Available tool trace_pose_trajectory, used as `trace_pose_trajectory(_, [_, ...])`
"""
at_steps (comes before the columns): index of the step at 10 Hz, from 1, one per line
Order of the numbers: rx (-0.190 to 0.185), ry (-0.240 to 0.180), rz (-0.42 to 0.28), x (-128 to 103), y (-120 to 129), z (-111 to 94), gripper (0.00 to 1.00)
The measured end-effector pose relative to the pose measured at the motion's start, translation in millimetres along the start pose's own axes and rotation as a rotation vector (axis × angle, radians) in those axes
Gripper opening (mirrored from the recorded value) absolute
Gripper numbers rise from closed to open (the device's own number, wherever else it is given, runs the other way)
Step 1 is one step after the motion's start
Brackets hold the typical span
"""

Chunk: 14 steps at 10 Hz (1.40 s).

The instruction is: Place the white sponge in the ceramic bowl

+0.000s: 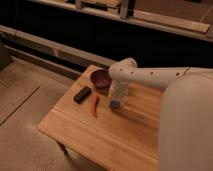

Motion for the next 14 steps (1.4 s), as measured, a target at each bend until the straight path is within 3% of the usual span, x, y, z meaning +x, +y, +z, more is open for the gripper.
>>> trace_pose_trajectory(2, [0.020,-0.120,-0.035,-6.1,17.6,-62.0,0.00])
trace_pose_trajectory(4, [0.064,-0.192,-0.063,-0.9,26.2,-109.2,0.00])
trace_pose_trajectory(5, [0.088,-0.205,-0.067,0.9,24.4,-121.7,0.00])
trace_pose_trajectory(6, [0.120,-0.215,-0.066,0.0,22.4,-139.1,0.00])
trace_pose_trajectory(9, [0.171,-0.194,-0.050,-19.8,14.1,-163.0,0.00])
trace_pose_trajectory(14, [0.215,-0.154,-0.071,-70.6,19.4,-172.9,0.00])
